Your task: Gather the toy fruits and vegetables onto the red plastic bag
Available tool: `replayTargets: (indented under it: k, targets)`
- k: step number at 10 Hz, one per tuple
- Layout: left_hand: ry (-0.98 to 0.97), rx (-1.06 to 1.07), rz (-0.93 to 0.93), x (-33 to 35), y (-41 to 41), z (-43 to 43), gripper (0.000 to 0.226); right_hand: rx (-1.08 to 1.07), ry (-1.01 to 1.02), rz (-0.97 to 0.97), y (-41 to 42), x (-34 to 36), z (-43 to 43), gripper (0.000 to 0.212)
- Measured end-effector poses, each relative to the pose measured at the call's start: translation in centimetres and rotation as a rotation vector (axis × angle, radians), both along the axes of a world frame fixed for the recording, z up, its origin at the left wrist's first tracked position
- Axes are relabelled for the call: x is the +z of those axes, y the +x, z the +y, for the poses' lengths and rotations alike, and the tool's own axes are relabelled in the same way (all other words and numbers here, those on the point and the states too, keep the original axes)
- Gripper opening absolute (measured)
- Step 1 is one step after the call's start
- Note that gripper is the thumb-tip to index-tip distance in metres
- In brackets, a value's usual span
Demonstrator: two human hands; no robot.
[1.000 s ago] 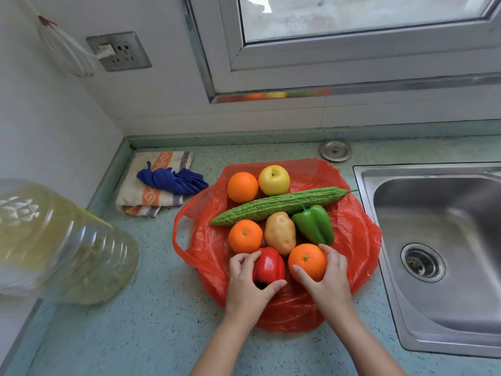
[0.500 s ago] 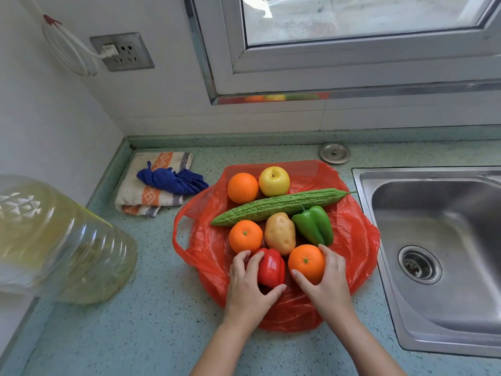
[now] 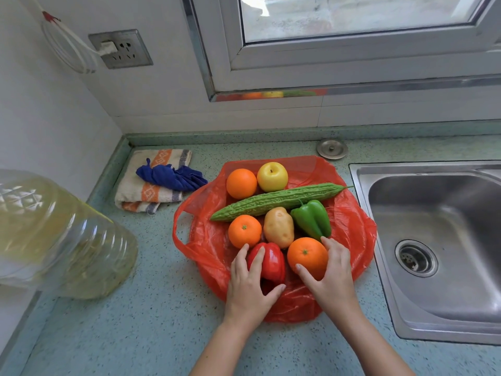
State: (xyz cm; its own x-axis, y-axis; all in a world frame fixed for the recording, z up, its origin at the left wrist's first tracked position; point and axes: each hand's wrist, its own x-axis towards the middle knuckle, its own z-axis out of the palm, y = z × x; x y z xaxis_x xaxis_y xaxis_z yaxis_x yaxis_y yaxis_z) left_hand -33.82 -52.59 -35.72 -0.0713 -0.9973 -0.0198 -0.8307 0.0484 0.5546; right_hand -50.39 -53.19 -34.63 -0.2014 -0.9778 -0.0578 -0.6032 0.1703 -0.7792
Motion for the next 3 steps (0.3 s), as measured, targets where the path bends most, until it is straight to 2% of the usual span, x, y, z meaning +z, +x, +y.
replayTargets:
  k: [2,3]
  targets:
    - [-0.051,0.036,0.031,1.2,0.4,-0.2,0.078,0.043,-0.050,0.062,-0.2,1.0,0.1,0.064]
    - [-0.161,0.050,0.029,1.9,0.9,-0.6,0.069,0.044,-0.095,0.108,-0.2,1.8,-0.4,0.059]
